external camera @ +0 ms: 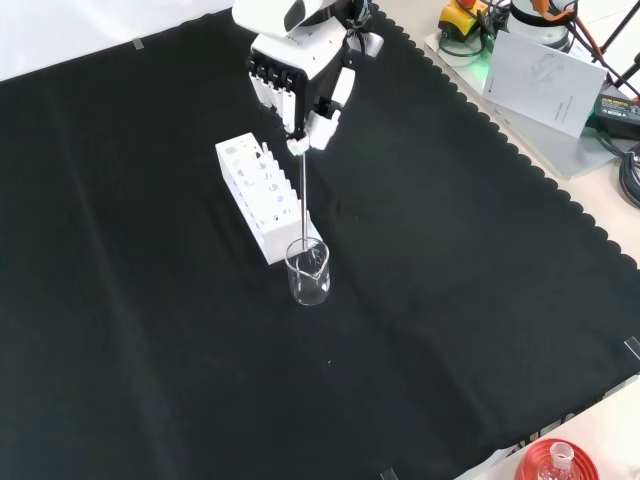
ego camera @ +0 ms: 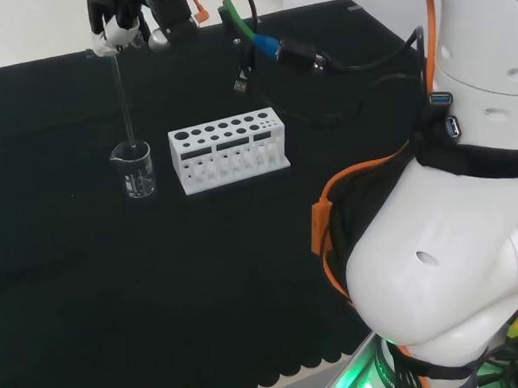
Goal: Stir in the beaker to the left of the white test tube rack with the glass rod.
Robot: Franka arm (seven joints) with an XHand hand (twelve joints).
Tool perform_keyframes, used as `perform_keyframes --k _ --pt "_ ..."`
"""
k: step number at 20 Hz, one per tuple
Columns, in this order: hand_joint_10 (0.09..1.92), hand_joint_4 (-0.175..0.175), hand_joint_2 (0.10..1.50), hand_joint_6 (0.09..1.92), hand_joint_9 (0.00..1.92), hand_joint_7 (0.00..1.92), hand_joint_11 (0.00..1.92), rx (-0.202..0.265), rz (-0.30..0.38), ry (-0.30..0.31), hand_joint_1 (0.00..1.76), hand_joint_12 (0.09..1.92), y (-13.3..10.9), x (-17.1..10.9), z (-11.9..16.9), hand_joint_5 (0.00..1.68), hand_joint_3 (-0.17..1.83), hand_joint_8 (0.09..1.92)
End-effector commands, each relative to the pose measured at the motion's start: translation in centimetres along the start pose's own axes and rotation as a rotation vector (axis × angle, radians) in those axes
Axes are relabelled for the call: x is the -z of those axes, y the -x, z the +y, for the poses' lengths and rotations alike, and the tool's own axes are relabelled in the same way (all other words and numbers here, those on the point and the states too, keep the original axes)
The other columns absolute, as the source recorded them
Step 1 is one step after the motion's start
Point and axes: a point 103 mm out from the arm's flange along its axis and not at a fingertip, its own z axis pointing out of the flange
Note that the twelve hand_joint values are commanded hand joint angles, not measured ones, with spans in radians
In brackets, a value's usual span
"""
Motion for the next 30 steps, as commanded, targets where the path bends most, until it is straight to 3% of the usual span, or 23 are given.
perform_keyframes --k 1,21,27,30 --pt "0.31 -0.175 1.03 0.25 1.68 1.57 1.62 0.002 0.012 -0.028 1.33 0.41 -0.1 -2.0 0.3 1.34 -0.17 0.16" --pt "0.32 -0.175 1.03 0.24 1.68 1.58 1.62 0.058 0.024 -0.095 1.33 0.41 -2.7 -7.2 2.7 1.34 -0.17 0.14" --pt "0.32 -0.175 1.03 0.24 1.68 1.59 1.62 0.075 0.045 -0.098 1.33 0.41 -1.2 -7.9 4.1 1.34 -0.17 0.13" --pt "0.32 -0.175 1.03 0.24 1.67 1.59 1.62 0.054 0.062 -0.088 1.33 0.41 0.7 -7.6 4.1 1.34 -0.17 0.13"
